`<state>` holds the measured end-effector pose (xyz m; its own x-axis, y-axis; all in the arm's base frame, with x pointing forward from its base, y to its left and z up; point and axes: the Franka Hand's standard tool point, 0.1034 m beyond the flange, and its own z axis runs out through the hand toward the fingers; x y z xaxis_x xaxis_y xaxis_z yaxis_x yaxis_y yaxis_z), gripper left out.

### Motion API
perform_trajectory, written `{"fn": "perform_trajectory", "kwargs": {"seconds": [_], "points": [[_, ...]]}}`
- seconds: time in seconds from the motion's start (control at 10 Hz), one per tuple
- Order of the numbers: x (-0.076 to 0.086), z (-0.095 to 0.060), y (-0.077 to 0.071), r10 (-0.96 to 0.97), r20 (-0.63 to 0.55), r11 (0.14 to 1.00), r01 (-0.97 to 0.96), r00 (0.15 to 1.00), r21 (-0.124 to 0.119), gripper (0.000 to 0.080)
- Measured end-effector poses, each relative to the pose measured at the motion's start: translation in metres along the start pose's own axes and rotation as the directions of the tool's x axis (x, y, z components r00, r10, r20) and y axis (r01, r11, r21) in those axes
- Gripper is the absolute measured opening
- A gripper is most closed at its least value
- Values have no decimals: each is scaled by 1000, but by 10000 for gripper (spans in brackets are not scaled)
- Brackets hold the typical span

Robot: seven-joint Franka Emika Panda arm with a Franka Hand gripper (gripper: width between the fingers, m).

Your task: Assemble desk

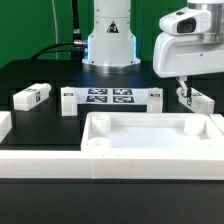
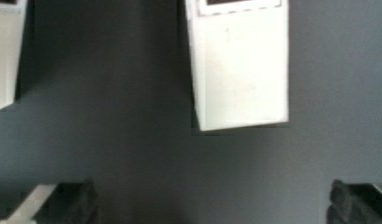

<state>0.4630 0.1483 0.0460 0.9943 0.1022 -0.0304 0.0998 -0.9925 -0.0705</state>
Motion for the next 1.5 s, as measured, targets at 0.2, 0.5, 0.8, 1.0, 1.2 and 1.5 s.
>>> {"fn": "perform_trajectory", "kwargs": {"seconds": [0.2,0.5,0.8,1.0,1.2,1.5], "points": [[-8,0,3,-7,139,1000,10,990,-17,649],[-15,2,2,-20,337,999,36,941,-40,649],[-20,3,0,2,511,999,20,860,-37,649],[-19,5,0,8,608,999,20,794,-39,649],[-26,14,-2,9,716,999,28,698,-39,649],[-30,27,-7,5,826,998,42,563,-35,649]]}}
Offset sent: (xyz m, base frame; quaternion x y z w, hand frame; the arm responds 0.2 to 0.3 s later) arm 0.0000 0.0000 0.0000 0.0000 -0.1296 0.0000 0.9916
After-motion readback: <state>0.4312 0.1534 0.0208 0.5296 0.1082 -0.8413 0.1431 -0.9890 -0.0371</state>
